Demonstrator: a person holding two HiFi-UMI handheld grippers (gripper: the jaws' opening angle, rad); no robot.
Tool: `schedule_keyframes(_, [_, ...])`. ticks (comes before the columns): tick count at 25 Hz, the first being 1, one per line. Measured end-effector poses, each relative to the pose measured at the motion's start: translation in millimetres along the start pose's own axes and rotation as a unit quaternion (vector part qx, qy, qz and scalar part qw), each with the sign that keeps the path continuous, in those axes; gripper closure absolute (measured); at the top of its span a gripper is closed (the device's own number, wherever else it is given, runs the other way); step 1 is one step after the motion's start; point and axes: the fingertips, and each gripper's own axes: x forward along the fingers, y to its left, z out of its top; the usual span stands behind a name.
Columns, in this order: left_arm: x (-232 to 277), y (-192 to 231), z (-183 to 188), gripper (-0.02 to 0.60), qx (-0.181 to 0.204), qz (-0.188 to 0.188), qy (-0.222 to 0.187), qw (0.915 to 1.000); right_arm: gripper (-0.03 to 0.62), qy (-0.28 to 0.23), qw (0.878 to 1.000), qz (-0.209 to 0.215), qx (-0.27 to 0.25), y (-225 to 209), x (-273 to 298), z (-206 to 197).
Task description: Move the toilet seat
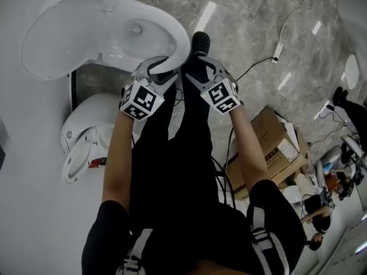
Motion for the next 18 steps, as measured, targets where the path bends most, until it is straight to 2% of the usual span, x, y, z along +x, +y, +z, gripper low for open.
schedule_keyframes(3, [16,0,-13,0.357,0.002,-0.003,0.013,0.9999,0.341,-0.001,1.0,0.004,0.008,-3,11,-11])
schedule_keyframes(9, [47,-1,-47,0.357,0.034,-0.018,0.062,0.9974,0.341,0.003,1.0,0.008,0.012,-13,28,-29])
schedule_keyframes(18, [101,4,-108,0.38,0.001,-0.051,0.104,0.9933,0.341,0.038,0.998,0.028,0.032,-11,64,-74])
